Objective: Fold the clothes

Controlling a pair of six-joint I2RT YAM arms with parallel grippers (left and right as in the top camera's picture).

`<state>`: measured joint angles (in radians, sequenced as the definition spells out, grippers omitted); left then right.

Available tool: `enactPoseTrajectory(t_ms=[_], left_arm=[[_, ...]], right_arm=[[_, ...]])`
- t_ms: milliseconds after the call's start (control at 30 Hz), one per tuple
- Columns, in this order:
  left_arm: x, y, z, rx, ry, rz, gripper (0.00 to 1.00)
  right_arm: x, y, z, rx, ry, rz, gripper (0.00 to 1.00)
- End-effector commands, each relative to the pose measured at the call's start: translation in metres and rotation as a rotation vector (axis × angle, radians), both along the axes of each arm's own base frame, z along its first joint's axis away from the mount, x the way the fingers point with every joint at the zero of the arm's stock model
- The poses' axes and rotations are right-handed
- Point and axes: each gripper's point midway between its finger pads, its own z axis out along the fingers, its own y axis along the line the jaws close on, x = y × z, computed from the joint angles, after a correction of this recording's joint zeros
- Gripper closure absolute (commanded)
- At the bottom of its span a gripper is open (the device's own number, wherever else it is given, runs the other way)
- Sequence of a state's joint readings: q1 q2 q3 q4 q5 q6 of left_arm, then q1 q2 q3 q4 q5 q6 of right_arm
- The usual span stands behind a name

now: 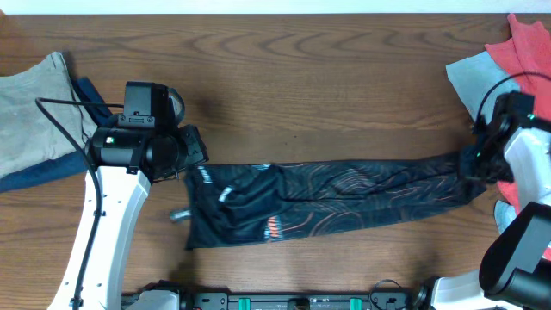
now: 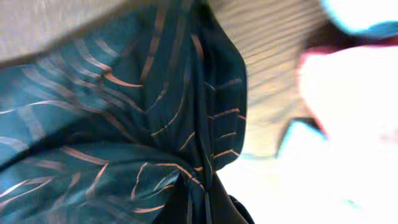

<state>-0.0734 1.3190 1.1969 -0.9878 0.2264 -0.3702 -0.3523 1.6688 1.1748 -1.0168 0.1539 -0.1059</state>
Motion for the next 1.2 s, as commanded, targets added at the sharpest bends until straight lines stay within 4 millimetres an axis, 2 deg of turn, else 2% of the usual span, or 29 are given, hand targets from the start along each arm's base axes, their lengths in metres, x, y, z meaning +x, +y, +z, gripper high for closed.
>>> enactPoseTrajectory(t_ms=[0,100,267,467,633,800,967,1167], left_arm=[[-0.001,0.002,0.001,0.0,-0.003,0.011,0.5],[-0.001,0.002,0.001,0.0,-0.003,0.011,0.5],[-0.001,0.002,0.001,0.0,-0.002,0.011,0.5],[-0.001,0.002,0.001,0.0,-0.002,0.011,0.5],[-0.001,0.002,0.001,0.0,0.001,0.011,0.5],[-0.001,0.002,0.001,0.0,0.001,0.012,0.5],[-0.002,0.002,0.001,0.0,0.001,0.011,0.5],[-0.002,0.002,0.001,0.0,0.001,0.011,0.5]], right_arm=[[0.01,-0.012,0.022,-0.045,-0.038,-0.048,0.99],[0.015,0.0,0.028,0.005,-0.05,-0.022,0.99],[0.02,0.033,0.028,0.051,-0.028,0.097,0.99],[0.024,0.093,0.027,0.062,0.013,0.294,0.99],[0.012,0.146,0.025,0.08,0.071,0.463,0.99],[0.004,0.185,0.019,0.091,0.078,0.525,0.99],[-0.005,0.209,0.016,0.102,0.088,0.568,0.99],[-0.012,0.227,0.016,0.143,0.094,0.611,0.98]])
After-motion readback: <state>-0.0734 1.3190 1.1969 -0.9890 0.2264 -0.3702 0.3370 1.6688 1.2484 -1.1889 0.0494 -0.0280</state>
